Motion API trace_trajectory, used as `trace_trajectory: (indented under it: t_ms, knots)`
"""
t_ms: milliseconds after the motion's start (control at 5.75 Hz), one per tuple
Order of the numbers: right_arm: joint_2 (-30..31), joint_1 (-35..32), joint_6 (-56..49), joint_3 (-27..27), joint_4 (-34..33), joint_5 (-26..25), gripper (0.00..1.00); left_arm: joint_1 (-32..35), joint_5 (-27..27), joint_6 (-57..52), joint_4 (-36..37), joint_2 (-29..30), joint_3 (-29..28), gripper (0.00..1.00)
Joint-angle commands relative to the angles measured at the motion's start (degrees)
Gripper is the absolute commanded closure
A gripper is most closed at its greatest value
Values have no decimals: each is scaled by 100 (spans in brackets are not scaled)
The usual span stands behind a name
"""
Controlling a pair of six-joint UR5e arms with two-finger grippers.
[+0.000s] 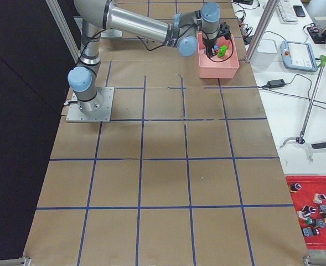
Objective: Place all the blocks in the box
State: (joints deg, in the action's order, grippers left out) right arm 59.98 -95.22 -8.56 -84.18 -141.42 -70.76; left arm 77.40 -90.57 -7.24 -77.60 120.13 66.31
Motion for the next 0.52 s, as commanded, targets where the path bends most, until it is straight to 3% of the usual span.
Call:
trace_trajectory:
  t_ms: [0,174,348]
  knots:
    - [-302,-215,414,94,-650,-17,45,703,136,1044,8,11,-4,100]
    - [-276,-216,382,60,-624,-52,1,976,162,1458,87,37,-4,100]
    - [-241,-207,355,33,-546,-43,0,1110,371,1932,96,54,-4,100]
